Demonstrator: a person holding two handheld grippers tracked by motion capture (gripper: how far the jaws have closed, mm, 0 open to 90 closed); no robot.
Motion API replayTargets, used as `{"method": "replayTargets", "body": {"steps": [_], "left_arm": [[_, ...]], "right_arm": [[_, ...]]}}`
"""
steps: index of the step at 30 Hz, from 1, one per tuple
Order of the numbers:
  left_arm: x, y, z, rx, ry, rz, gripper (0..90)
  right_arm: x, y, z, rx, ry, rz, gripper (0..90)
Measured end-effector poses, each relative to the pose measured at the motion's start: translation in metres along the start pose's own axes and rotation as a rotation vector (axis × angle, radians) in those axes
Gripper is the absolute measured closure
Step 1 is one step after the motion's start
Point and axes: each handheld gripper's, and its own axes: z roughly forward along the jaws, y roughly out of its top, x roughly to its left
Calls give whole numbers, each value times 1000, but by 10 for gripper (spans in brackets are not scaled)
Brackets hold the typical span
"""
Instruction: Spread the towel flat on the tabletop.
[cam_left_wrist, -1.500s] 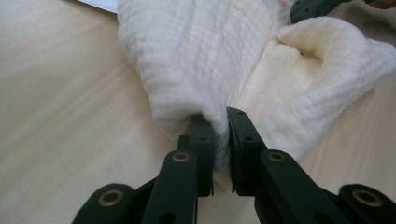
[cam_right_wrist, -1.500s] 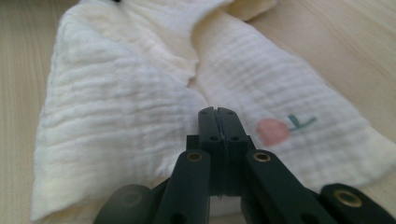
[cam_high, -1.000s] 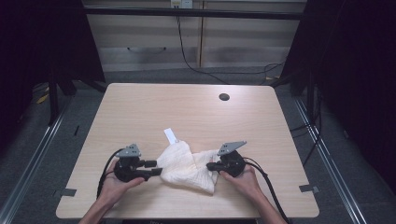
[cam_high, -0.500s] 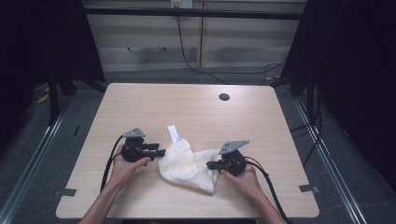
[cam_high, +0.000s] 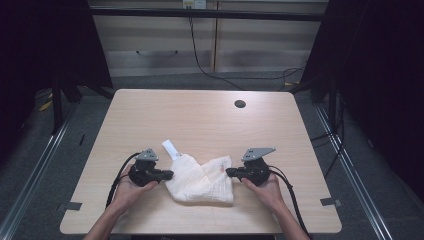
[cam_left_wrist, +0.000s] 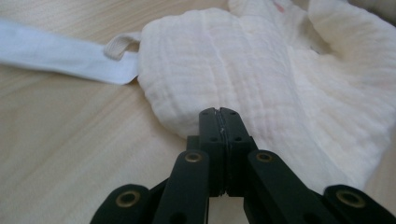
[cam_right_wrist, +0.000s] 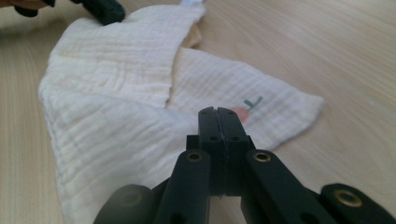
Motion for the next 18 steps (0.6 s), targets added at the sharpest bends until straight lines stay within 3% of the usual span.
{"method": "replayTargets", "body": {"steps": [6,8,10,11,13,14,15,18], "left_arm": [[-22,-17,-7,51,-36,37,888],[-24,-21,-9,41,-50,27,883],[-22,-21,-12,30,-57,26,851],[-20,-20,-14,16,-56,6,825],[-17,-16,-18,-9,-52,1,712],[-17,-16,-18,-9,-52,1,695],[-10,-8,-26,-50,-40,-9,688],[0,4,-30,-101,-22,-15,678]], "right_arm": [[-5,1,-5,-28,-16,24,899],[-7,1,-5,-40,-11,29,899],[-7,2,-4,-40,-11,33,899],[-7,2,-4,-41,-10,34,898],[-7,3,-3,-41,-10,31,898],[-7,3,-3,-41,-10,31,898],[-8,3,-3,-42,-7,31,899],[-9,3,-3,-41,-6,33,898]]}}
